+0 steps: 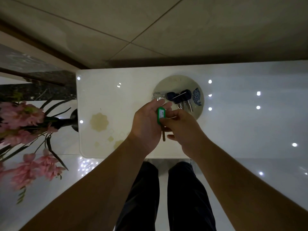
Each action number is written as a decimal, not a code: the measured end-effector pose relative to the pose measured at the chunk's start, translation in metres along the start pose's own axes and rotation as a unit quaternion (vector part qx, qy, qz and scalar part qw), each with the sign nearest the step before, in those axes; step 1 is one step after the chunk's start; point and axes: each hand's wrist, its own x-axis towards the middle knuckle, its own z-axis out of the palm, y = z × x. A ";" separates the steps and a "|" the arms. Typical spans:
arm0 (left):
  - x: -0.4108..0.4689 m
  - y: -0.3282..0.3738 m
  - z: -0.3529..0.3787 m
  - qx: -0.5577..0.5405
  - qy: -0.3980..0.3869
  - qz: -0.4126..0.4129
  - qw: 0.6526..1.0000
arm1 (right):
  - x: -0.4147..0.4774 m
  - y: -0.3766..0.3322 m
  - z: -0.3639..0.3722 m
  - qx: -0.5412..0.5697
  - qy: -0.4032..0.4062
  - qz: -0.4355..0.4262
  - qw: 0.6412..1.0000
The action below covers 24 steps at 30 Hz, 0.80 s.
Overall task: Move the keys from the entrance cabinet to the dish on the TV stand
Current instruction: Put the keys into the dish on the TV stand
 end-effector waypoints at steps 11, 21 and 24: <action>0.001 0.009 -0.020 0.010 -0.021 -0.009 1.000 | 0.030 -0.003 -0.005 0.099 -0.015 0.051 0.994; 0.010 0.010 -0.051 -0.057 0.013 -0.012 0.998 | 0.066 0.000 0.005 0.079 0.030 0.076 0.994; 0.009 0.007 -0.055 -0.061 0.009 -0.019 0.998 | 0.064 0.002 0.005 0.114 0.023 0.076 0.990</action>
